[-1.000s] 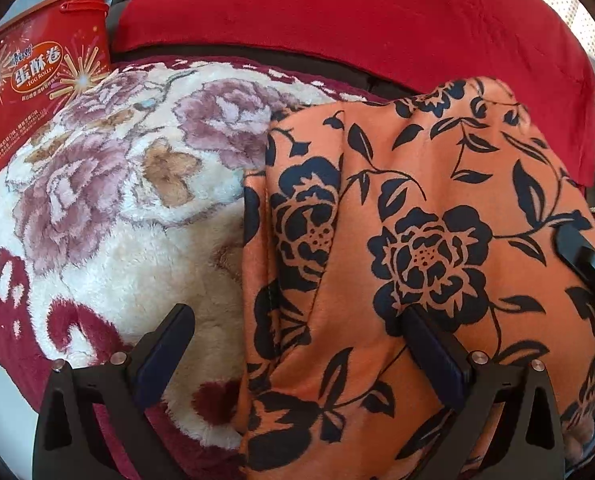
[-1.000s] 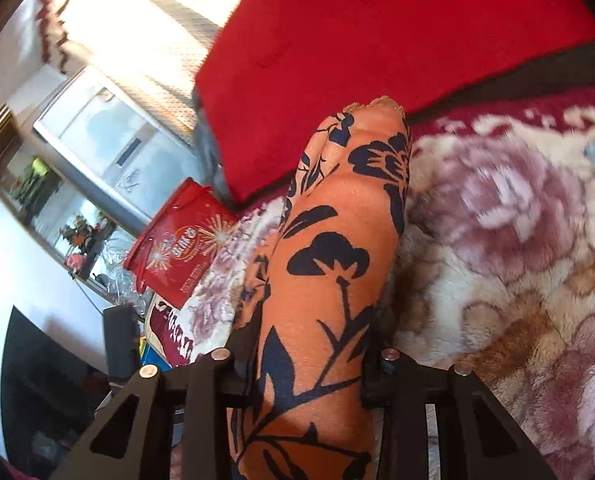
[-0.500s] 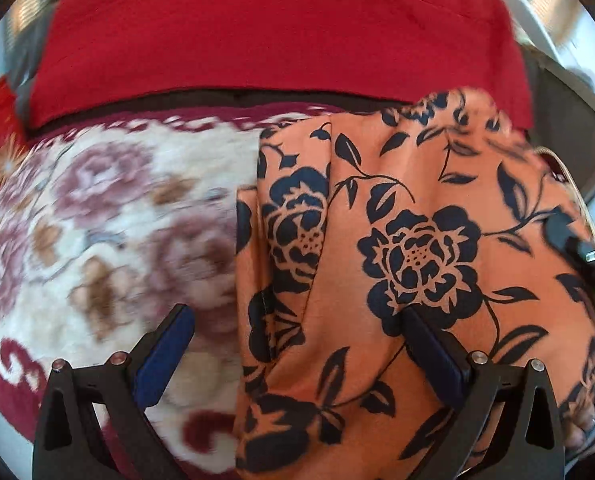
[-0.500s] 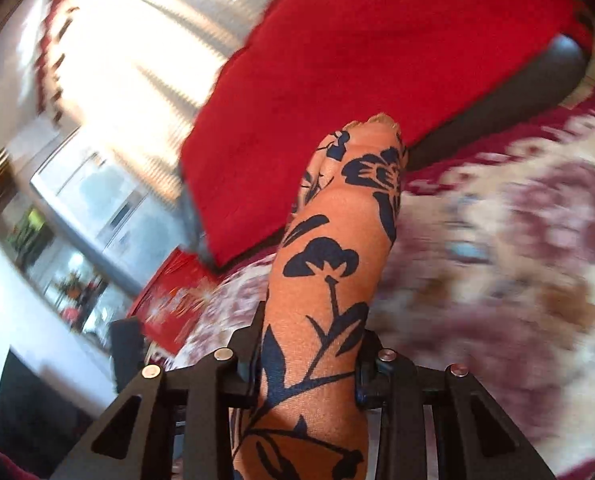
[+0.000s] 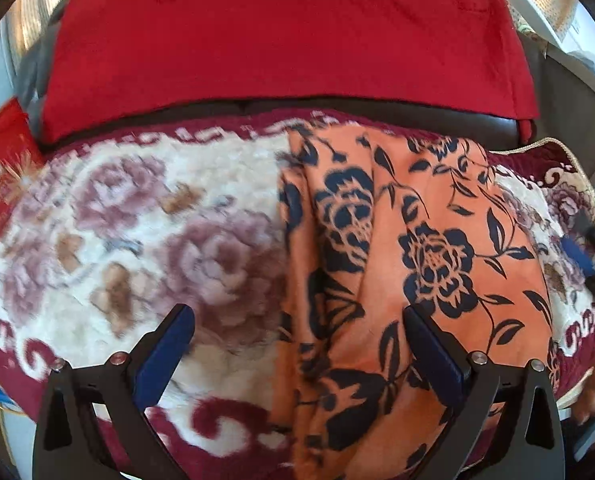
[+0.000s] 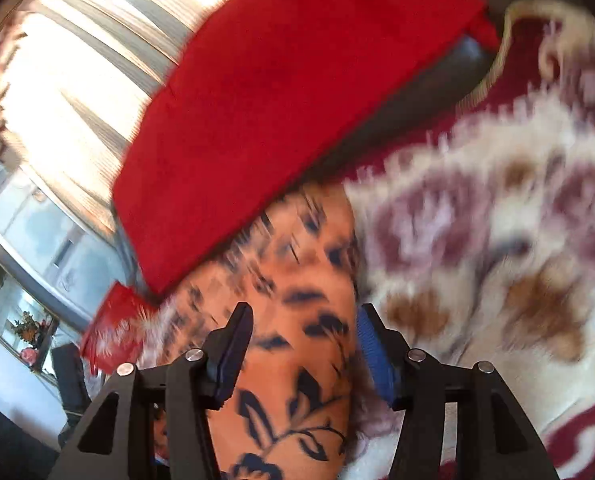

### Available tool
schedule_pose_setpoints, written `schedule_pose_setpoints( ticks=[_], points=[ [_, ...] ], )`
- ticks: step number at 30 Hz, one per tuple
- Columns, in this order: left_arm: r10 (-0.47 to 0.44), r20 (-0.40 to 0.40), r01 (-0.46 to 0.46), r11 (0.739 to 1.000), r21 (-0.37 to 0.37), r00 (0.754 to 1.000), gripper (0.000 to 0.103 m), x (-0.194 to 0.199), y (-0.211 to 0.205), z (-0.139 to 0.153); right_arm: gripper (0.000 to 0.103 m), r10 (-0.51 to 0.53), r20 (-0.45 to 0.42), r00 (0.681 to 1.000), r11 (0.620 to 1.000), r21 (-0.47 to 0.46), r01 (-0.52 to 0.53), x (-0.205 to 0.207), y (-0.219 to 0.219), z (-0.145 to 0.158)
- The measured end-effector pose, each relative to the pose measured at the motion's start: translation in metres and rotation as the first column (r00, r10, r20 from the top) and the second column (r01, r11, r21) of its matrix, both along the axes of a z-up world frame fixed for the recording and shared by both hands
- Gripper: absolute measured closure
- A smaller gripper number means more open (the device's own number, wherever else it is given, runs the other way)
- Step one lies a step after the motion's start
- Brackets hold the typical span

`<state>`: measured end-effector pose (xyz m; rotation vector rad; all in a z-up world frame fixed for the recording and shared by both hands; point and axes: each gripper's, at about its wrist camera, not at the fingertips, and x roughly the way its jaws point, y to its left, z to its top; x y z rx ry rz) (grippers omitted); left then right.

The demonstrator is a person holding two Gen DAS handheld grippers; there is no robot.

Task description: Fold small clothes

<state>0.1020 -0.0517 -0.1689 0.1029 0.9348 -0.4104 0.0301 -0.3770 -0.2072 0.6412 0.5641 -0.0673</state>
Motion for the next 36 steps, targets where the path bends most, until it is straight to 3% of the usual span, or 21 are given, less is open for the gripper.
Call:
schedule_pose_setpoints(
  ticks=[2, 4, 10, 12, 16, 18, 20, 25, 28, 30, 33, 36],
  points=[
    [0.009, 0.028, -0.010, 0.999, 0.041, 1.000, 0.000, 0.009, -0.005, 0.008, 0.044, 0.029, 0.062, 0.998, 0.999, -0.034, -0.027, -0.002, 0.006, 0.017],
    [0.017, 0.058, -0.021, 0.998, 0.058, 0.998, 0.000, 0.024, -0.010, 0.016, 0.045, 0.051, 0.061, 0.997, 0.998, -0.038, -0.049, 0.004, 0.013, 0.021],
    [0.017, 0.057, -0.025, 0.988, 0.151, 0.998, 0.000, 0.069, -0.037, 0.011, 0.053, 0.080, -0.044, 0.996, 0.997, -0.015, -0.081, 0.054, 0.034, 0.008],
    [0.021, 0.044, -0.029, 0.981, 0.192, 0.999, 0.000, 0.080, -0.043, 0.001, 0.053, 0.074, -0.090, 0.993, 0.997, 0.027, -0.071, 0.071, 0.030, -0.003],
    [0.029, 0.054, -0.040, 0.976, 0.215, 0.998, 0.000, 0.082, -0.047, -0.011, 0.052, 0.078, -0.243, 0.967, 0.980, 0.198, -0.029, 0.120, 0.005, -0.051],
    [0.025, 0.060, -0.037, 0.975, 0.219, 0.998, 0.000, 0.080, -0.045, -0.008, 0.052, 0.079, -0.238, 0.968, 0.961, 0.276, -0.010, 0.127, -0.007, -0.060],
    [0.019, 0.058, -0.031, 0.979, 0.204, 0.998, 0.000, 0.075, -0.040, -0.002, 0.052, 0.067, -0.223, 0.972, 0.963, 0.269, -0.005, 0.123, -0.006, -0.054],
    [-0.014, 0.122, -0.007, 0.986, 0.167, 0.992, 0.000, 0.028, -0.020, 0.022, 0.050, 0.061, -0.143, 0.988, 0.993, 0.109, -0.046, 0.081, 0.027, -0.016],
    [-0.043, 0.168, 0.007, 0.978, 0.207, 0.985, 0.000, -0.004, -0.013, 0.023, 0.050, 0.066, -0.128, 0.990, 0.997, 0.033, -0.062, 0.050, 0.048, 0.004],
    [-0.049, 0.156, 0.014, 0.976, 0.217, 0.986, 0.000, -0.021, -0.009, 0.018, 0.050, 0.060, -0.122, 0.991, 0.998, -0.024, -0.064, 0.017, 0.065, 0.011],
    [-0.078, 0.154, 0.039, 0.970, 0.241, 0.985, 0.000, -0.040, -0.010, 0.006, 0.050, 0.063, -0.133, 0.989, 0.996, -0.047, -0.070, -0.015, 0.080, 0.006],
    [-0.093, 0.115, 0.054, 0.952, 0.301, 0.989, 0.000, -0.038, -0.018, -0.022, 0.051, 0.084, -0.221, 0.972, 0.996, 0.015, -0.082, -0.024, 0.079, -0.021]
  ],
)
